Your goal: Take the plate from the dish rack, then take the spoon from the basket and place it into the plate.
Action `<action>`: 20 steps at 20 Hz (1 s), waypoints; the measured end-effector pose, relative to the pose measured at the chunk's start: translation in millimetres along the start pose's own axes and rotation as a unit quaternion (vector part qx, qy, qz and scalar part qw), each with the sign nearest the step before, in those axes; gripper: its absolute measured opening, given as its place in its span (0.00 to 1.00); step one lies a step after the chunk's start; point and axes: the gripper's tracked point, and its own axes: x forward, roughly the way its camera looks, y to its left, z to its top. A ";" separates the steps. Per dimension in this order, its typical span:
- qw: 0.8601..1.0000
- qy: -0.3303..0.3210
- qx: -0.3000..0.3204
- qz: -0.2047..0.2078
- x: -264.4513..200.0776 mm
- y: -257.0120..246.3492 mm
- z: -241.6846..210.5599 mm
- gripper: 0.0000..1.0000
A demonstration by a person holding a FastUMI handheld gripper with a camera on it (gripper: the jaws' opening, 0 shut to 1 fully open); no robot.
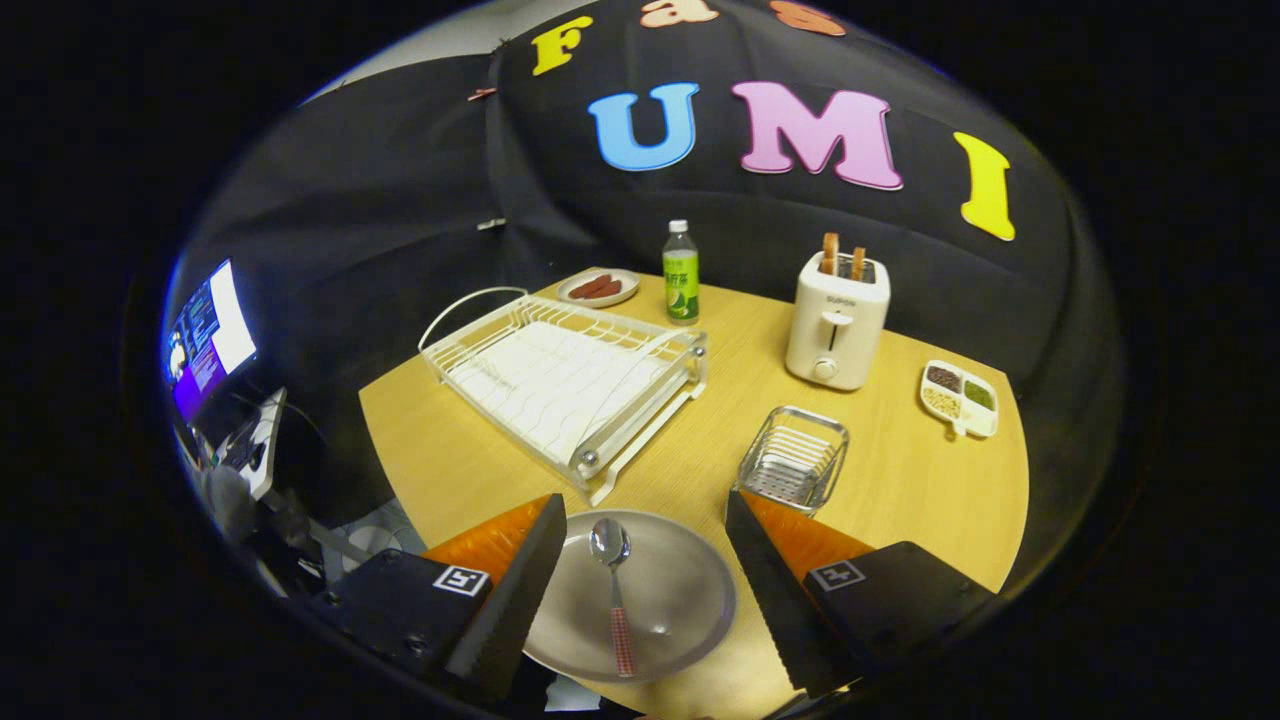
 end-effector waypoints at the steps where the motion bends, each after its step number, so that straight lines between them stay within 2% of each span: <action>1: 1.000 -0.015 0.012 -0.020 -7.8 -6.8 11.7 1.00; 4: 0.993 -0.055 0.050 -0.089 -35.3 -24.4 40.6 1.00; 7: 0.974 -0.100 0.082 -0.184 -73.7 -46.0 63.9 0.99; 9: 0.961 -0.122 0.102 -0.227 -99.1 -46.5 70.1 1.00; 15: 0.934 -0.152 0.108 -0.306 -139.6 -43.3 80.4 0.99; 20: 0.921 -0.169 0.130 -0.326 -137.4 -23.2 86.9 0.99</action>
